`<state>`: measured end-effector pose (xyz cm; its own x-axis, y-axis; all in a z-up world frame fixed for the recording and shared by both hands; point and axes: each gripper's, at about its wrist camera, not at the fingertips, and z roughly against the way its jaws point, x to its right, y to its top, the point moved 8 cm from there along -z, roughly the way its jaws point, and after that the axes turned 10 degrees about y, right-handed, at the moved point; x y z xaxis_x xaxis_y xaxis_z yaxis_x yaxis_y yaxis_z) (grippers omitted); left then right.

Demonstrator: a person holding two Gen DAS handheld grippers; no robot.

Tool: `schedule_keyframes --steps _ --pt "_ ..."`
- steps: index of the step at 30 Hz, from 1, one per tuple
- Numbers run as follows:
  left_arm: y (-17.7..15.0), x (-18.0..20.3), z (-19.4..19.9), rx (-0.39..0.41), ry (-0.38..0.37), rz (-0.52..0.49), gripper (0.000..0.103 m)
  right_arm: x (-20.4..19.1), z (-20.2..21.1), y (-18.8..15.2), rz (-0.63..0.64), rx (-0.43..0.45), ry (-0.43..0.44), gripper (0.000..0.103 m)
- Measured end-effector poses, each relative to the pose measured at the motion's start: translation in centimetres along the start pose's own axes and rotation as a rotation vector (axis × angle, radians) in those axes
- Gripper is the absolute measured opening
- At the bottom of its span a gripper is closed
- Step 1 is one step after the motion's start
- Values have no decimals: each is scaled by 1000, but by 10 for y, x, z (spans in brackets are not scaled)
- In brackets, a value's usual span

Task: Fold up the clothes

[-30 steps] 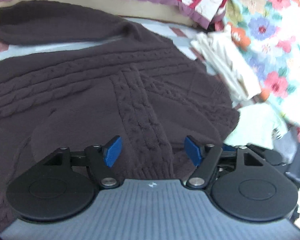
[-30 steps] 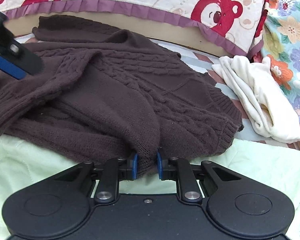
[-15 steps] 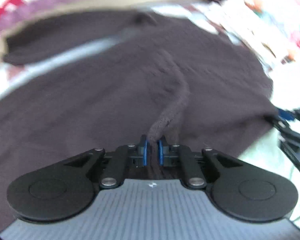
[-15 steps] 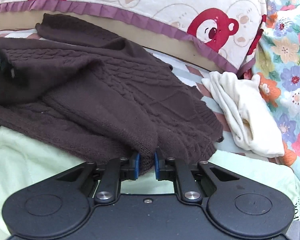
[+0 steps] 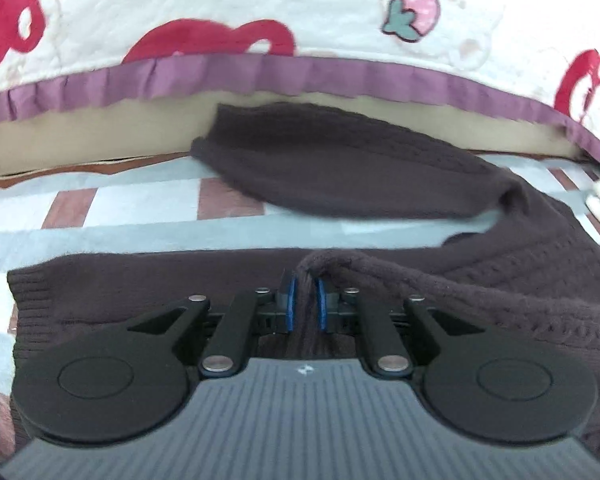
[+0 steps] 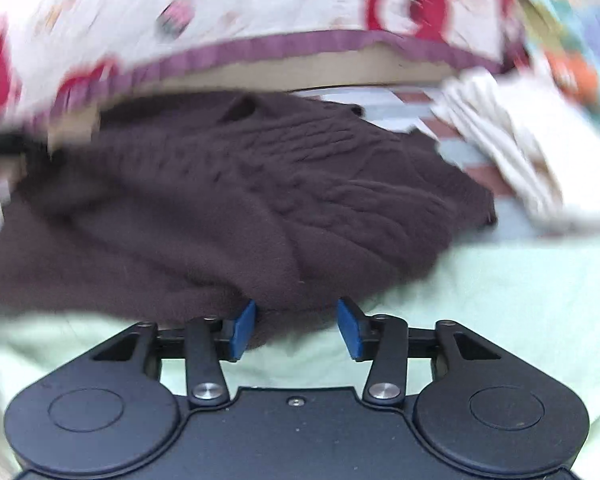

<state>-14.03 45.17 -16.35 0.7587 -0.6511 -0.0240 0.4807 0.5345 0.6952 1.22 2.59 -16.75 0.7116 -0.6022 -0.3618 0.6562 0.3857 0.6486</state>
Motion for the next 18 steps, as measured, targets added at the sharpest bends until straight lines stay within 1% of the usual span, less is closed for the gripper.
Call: schedule_keyframes --steps 1,2,3,4,6,7,8,10,11,12,13,14,16,17,18 --pt "0 1 -4 -8 0 4 23 11 2 3 -82 20 15 56" --pt "-2 1 -6 -17 9 6 37 22 5 7 -164 39 31 56" --pt "-4 0 -9 -21 29 6 44 33 6 9 -235 56 36 56" --pt "-3 -1 -11 -15 56 6 49 42 5 11 -297 70 32 56" --pt "-1 -5 -11 8 101 4 50 58 1 14 -401 87 36 57" --pt "0 -5 -6 15 87 11 52 62 -4 16 -424 81 51 62" --pt "0 -3 0 20 62 21 52 66 -11 17 -436 65 38 65" --pt "1 -1 11 30 13 40 52 76 -28 15 -414 11 -71 66" --pt "-1 6 18 29 -41 39 52 77 -32 17 -384 9 -106 65" --pt "-4 18 25 26 -107 30 52 75 -33 22 -347 29 -118 61" --pt "-10 33 33 11 -180 16 52 72 -34 28 -303 42 -130 38" --pt "-17 52 39 -18 -262 -8 52 67 -33 33 -255 55 -143 23" --pt "-38 98 52 -105 -455 -81 52 57 -25 46 -187 112 -155 19" --pt "-51 121 59 -152 -541 -125 54 54 -21 52 -165 137 -153 18" --pt "-67 141 66 -203 -608 -192 56 53 -17 58 -145 158 -156 17"
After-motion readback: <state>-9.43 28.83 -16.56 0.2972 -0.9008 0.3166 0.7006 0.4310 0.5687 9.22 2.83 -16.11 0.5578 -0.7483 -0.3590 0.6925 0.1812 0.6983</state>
